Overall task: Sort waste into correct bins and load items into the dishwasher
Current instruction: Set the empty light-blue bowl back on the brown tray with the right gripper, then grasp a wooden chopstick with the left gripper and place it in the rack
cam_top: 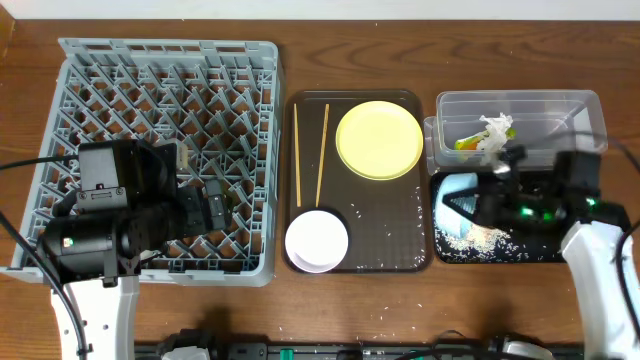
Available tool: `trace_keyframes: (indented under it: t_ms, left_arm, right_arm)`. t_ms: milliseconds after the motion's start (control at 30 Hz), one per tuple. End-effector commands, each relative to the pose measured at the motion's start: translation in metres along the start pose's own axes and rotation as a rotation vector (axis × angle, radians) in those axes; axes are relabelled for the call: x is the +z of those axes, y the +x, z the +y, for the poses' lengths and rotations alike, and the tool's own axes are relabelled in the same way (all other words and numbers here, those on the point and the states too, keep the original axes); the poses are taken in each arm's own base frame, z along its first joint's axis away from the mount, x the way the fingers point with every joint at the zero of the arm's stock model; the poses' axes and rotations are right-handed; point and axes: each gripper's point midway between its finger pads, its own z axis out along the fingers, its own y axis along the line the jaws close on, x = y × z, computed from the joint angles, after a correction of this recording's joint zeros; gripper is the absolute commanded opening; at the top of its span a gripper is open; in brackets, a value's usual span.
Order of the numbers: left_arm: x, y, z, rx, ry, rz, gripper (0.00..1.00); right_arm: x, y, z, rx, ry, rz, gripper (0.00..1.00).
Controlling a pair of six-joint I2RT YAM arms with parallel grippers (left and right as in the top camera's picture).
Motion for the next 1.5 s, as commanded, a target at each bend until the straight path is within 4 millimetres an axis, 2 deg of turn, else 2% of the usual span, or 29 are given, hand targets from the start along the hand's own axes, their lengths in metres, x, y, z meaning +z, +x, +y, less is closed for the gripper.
trace_keyframes:
  t_ms: [0,67,167,233,333,367,433,467,533,567,600,667,700,767,867,933,967,1033,1100,1133,1200,1233,1300,1333,1400,1467]
  left_arm:
    - [-0.005,-0.003,-0.002,0.020,-0.001,-0.016,0.96]
    - [-0.005,-0.004,-0.004,0.021,0.013,-0.018,0.96]
    - [-0.005,-0.004,-0.011,0.025,0.049,-0.019,0.96]
    - [-0.005,-0.004,-0.012,0.027,0.056,-0.018,0.96]
    - [-0.005,-0.003,-0.012,0.026,0.056,-0.015,0.95]
    - [-0.005,-0.002,-0.012,0.024,0.056,-0.011,0.95]
    - [-0.005,-0.002,-0.016,0.027,0.076,-0.009,0.93]
    - [-0.005,-0.001,-0.019,0.037,0.087,-0.006,0.92]
    - [-0.003,0.001,-0.028,0.077,0.104,0.003,0.92]
    - [-0.002,0.002,-0.035,0.109,0.118,0.006,0.92]
    - [0.000,0.002,-0.044,0.145,0.135,0.004,0.91]
    - [0.003,0.000,-0.056,0.196,0.160,-0.001,0.91]
    - [0.007,-0.002,-0.068,0.241,0.182,-0.006,0.88]
    - [0.020,-0.010,-0.079,0.280,0.167,-0.015,0.87]
    - [0.056,-0.019,-0.101,0.354,0.138,0.008,0.87]
    - [0.083,-0.022,-0.114,0.383,0.127,0.031,0.85]
    - [0.108,-0.025,-0.120,0.399,0.089,0.041,0.84]
    - [0.143,-0.031,-0.123,0.412,0.024,0.043,0.83]
    - [0.190,-0.035,-0.130,0.426,0.012,0.056,0.76]
    - [0.200,-0.036,-0.131,0.427,0.012,0.056,0.72]
    - [0.233,-0.038,-0.133,0.430,0.011,0.057,0.67]
    - [0.239,-0.039,-0.132,0.430,0.009,0.057,0.65]
    - [0.271,-0.042,-0.122,0.430,-0.047,0.046,0.62]
    - [0.274,-0.042,-0.120,0.431,-0.057,0.045,0.62]
    - [0.297,-0.037,-0.108,0.432,-0.104,0.061,0.61]
    - [0.308,-0.030,-0.103,0.432,-0.113,0.087,0.54]
  right_arm:
    - [0.000,-0.006,0.011,-0.221,0.354,-0.008,0.01]
    - [0.014,0.003,0.020,-0.290,0.428,0.013,0.01]
    - [0.046,0.023,0.026,-0.360,0.534,0.059,0.01]
    - [0.073,0.040,0.025,-0.406,0.590,0.112,0.01]
    - [0.097,0.054,0.010,-0.408,0.691,0.155,0.01]
    - [0.107,0.058,-0.004,-0.396,0.756,0.173,0.01]
    - [0.129,0.073,-0.012,-0.371,0.730,0.252,0.02]
    - [0.137,0.079,-0.012,-0.366,0.705,0.279,0.06]
    - [0.136,0.075,-0.011,-0.364,0.707,0.271,0.35]
    - [0.132,0.067,0.000,-0.366,0.690,0.243,0.48]
    - [0.129,0.061,0.009,-0.370,0.673,0.218,0.55]
    - [0.120,0.045,0.031,-0.381,0.632,0.153,0.66]
    - [0.107,0.028,0.053,-0.385,0.589,0.078,0.73]
    - [0.085,0.005,0.072,-0.371,0.552,-0.019,0.73]
    - [0.044,-0.028,0.088,-0.290,0.511,-0.183,0.68]
    - [0.028,-0.036,0.092,-0.270,0.486,-0.227,0.66]
    - [0.019,-0.038,0.092,-0.252,0.472,-0.241,0.66]
    - [0.014,-0.036,0.088,-0.233,0.476,-0.233,0.66]
    - [0.014,-0.030,0.081,-0.219,0.498,-0.205,0.66]
    - [0.014,-0.028,0.079,-0.214,0.505,-0.195,0.66]
    - [0.015,-0.023,0.074,-0.204,0.521,-0.174,0.66]
    - [0.015,-0.023,0.073,-0.203,0.522,-0.172,0.66]
    - [0.018,-0.023,0.071,-0.198,0.528,-0.162,0.65]
    - [0.018,-0.022,0.070,-0.197,0.529,-0.160,0.65]
    - [0.018,-0.021,0.068,-0.193,0.536,-0.151,0.64]
    - [0.018,-0.020,0.067,-0.194,0.539,-0.146,0.64]
